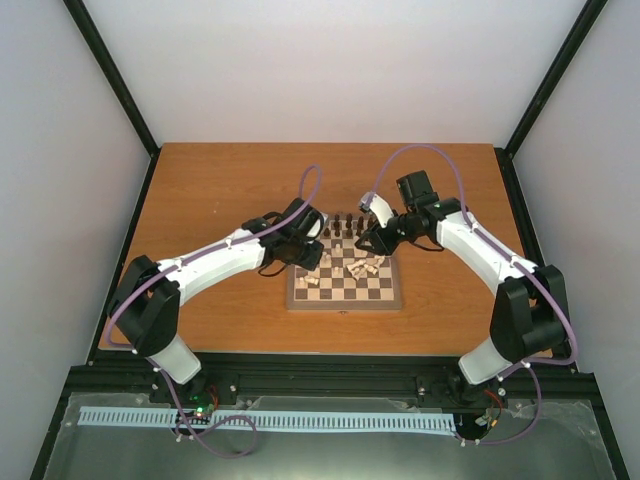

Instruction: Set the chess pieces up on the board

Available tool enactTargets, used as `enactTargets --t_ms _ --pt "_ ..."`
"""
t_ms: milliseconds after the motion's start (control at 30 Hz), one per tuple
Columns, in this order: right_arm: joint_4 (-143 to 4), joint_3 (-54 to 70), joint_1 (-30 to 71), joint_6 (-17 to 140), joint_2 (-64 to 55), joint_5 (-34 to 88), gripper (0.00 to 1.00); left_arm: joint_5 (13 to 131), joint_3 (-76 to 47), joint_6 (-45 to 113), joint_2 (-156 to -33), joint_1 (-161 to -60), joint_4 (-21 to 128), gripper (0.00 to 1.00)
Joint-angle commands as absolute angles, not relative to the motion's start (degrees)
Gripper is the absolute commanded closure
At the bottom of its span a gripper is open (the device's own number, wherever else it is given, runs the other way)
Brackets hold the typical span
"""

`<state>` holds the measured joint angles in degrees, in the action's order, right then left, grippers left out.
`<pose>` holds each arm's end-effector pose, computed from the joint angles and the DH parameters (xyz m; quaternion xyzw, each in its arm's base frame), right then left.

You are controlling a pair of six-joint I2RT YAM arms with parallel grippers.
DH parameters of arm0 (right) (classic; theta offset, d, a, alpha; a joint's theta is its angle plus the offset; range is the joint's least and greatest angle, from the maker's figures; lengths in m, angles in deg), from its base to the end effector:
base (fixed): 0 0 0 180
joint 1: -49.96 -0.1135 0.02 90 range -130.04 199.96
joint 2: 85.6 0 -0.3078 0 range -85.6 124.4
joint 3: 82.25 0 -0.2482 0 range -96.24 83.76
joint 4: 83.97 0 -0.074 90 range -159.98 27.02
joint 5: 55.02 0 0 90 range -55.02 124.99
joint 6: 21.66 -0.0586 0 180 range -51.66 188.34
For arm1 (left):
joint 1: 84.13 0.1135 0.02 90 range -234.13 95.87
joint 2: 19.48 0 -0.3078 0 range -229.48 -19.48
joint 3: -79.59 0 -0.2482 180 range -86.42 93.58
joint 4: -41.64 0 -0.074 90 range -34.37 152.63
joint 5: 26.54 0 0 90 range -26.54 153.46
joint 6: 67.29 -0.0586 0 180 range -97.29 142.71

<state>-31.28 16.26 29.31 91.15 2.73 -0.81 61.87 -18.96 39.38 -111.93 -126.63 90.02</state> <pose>0.2865 0.1446 0.2869 -0.4149 0.8230 0.2917 0.2556 0.2550 -0.2314 0.2596 0.2120 0.9408 -0.1187 0.2362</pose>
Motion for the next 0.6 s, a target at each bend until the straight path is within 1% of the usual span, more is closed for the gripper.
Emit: enactTargets --t_ms 0,267,467,567 --pt "-30.3 14.9 29.7 90.6 4.2 -4.2 0.65 64.3 -19.5 38.9 -110.3 -126.9 87.3 0.90" --pt "-30.3 15.0 29.8 90.6 4.6 -4.7 0.65 66.6 -19.8 39.8 -107.1 -126.9 86.8 0.90" --pt "-30.1 14.9 30.4 90.9 4.2 -4.8 0.65 72.1 -18.8 39.3 -105.5 -126.9 89.8 0.90" --pt "-29.3 14.9 31.2 91.5 4.4 -7.6 0.65 75.2 -19.7 39.7 -103.1 -126.9 89.0 0.90"
